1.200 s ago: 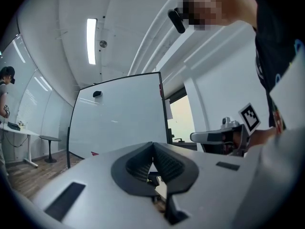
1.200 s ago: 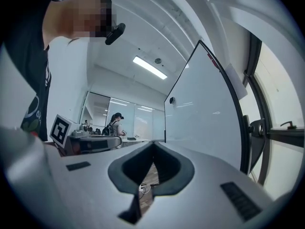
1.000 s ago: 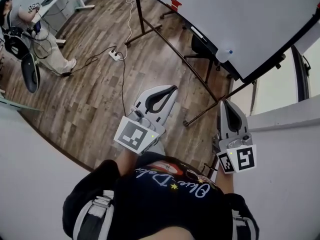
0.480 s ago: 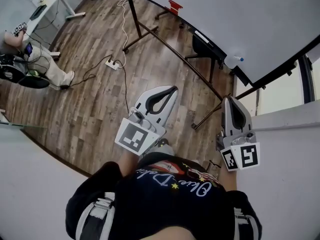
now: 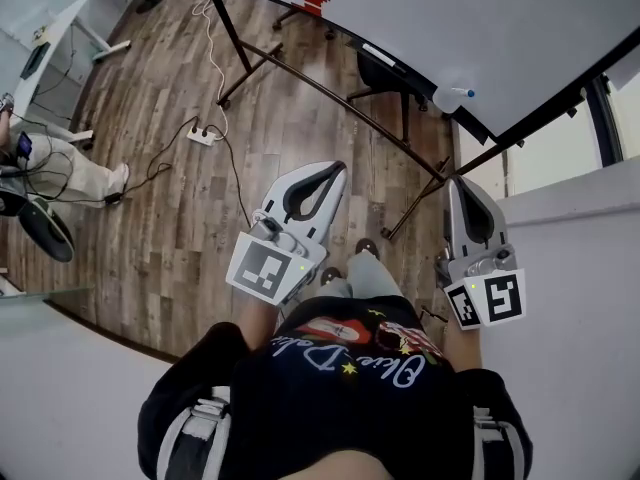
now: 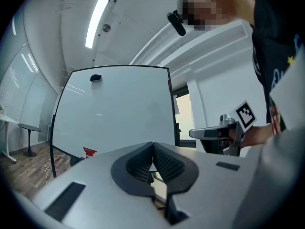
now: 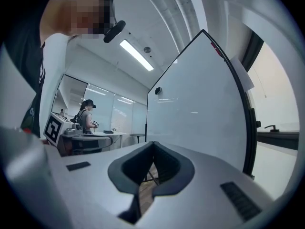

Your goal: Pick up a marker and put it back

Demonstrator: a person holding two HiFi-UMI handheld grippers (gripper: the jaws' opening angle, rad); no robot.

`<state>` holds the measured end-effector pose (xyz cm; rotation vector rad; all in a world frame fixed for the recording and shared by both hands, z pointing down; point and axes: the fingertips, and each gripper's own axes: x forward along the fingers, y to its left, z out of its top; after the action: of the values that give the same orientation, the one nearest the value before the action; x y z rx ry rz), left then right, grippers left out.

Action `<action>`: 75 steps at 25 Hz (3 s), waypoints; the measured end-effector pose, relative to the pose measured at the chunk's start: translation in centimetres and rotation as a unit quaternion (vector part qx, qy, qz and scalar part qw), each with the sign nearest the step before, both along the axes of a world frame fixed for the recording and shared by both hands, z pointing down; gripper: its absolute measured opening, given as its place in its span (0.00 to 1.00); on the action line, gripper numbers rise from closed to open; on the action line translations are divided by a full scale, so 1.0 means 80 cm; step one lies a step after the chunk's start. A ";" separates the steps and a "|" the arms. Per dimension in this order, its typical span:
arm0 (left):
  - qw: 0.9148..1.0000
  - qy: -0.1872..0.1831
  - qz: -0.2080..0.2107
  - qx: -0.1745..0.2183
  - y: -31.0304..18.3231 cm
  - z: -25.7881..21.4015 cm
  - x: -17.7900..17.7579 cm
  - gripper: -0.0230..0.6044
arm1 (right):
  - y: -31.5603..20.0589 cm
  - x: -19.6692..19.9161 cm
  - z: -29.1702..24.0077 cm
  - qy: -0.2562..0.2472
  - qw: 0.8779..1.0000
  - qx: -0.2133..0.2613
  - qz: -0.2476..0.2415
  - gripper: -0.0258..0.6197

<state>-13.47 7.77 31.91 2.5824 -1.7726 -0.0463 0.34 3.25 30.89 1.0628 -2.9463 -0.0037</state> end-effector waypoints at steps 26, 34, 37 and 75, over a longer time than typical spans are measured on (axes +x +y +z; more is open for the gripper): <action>0.996 -0.047 0.069 0.017 -0.227 -0.012 0.017 0.04 | -0.210 0.054 0.024 -0.031 0.994 -0.002 0.104 0.04; 0.993 -0.047 0.110 0.020 -0.294 -0.007 0.046 0.04 | -0.263 0.068 0.036 -0.035 0.992 -0.011 0.117 0.04; 0.991 -0.052 0.119 0.015 -0.316 -0.003 0.060 0.04 | -0.276 0.071 0.045 -0.035 0.992 -0.016 0.116 0.04; 0.977 -0.065 0.201 -0.005 -0.383 0.010 0.043 0.04 | -0.335 0.038 0.157 0.023 0.972 -0.115 0.204 0.23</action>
<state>-10.07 -22.90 32.73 2.9390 -1.2365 0.1383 3.36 -23.53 43.44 1.5729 -2.5498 0.3027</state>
